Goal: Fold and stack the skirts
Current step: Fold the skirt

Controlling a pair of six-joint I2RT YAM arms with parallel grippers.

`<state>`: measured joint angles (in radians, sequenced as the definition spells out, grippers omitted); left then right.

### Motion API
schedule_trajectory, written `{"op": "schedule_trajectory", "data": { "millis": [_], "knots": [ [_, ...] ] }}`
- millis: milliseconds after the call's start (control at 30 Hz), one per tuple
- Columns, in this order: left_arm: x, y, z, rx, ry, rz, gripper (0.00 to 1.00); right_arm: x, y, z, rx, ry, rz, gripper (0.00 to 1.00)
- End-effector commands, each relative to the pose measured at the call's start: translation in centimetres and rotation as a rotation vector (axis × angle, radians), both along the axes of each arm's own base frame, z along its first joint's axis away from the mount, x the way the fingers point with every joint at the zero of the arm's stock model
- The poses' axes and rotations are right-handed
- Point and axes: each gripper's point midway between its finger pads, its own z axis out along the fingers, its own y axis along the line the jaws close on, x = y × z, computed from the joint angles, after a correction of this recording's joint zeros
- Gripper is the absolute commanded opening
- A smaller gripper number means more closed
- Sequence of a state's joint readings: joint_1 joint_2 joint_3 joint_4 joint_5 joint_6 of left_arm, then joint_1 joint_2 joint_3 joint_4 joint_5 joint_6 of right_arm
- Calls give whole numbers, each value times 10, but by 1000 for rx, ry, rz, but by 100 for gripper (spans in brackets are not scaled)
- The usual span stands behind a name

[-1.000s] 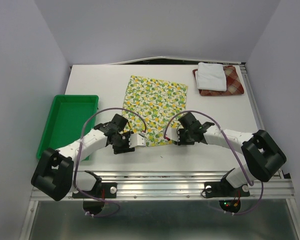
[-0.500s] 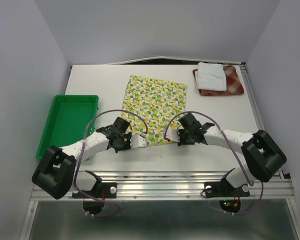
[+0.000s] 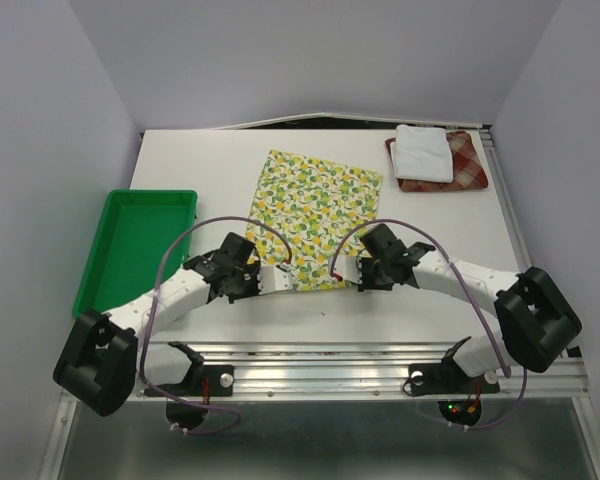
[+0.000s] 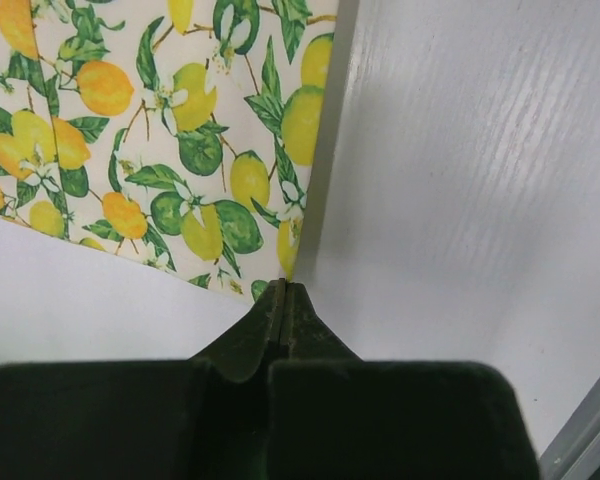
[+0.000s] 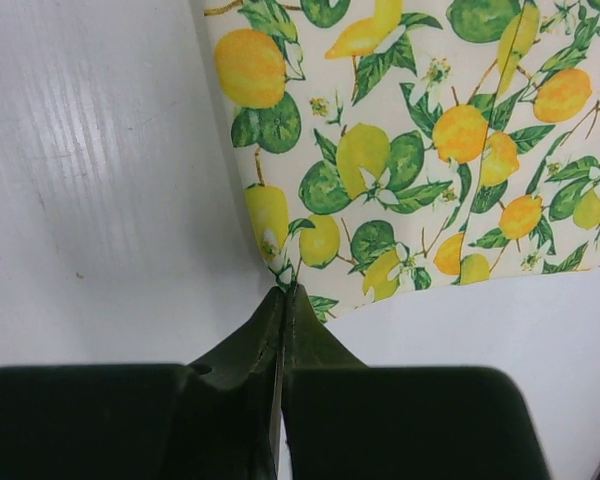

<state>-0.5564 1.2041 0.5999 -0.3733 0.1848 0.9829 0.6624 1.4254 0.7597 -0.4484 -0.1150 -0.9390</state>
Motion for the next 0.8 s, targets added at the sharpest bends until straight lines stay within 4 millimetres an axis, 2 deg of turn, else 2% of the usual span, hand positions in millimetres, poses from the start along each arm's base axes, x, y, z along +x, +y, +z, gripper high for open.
{"op": "schedule_trajectory", "data": {
  "millis": [0, 33, 67, 267, 300, 367, 400, 533, 633, 733, 767],
  "knots": [
    [-4, -6, 32, -61, -22, 0, 0, 0, 11, 30, 58, -2, -8, 1],
    [-2, -8, 41, -81, -35, 8, 0, 1, 14, 40, 81, -7, -13, 1],
    [-2, -9, 48, -95, -48, 10, 0, -4, 13, 38, 81, 18, -13, 1],
    [-7, -13, 100, -210, -128, 46, 0, -26, 21, 77, 172, 83, 3, 1],
    [-6, -14, 116, -247, -165, 64, 0, -32, 21, 85, 190, 95, 5, 1],
    [-6, -13, 133, -286, -207, 86, 0, -38, 24, 93, 208, 97, 13, 1],
    [-7, -12, 149, -320, -242, 100, 0, -42, 23, 101, 224, 105, 4, 1],
    [-13, -7, 182, -396, -307, 144, 0, -54, 24, 118, 263, 140, -11, 1],
    [-17, 0, 212, -468, -382, 191, 0, -62, 25, 146, 315, 118, -10, 1],
    [-23, 7, 241, -540, -447, 237, 0, -70, 24, 162, 341, 124, -16, 1],
    [-25, 9, 249, -561, -466, 245, 0, -71, 25, 175, 366, 108, -18, 1]
  ]
}}
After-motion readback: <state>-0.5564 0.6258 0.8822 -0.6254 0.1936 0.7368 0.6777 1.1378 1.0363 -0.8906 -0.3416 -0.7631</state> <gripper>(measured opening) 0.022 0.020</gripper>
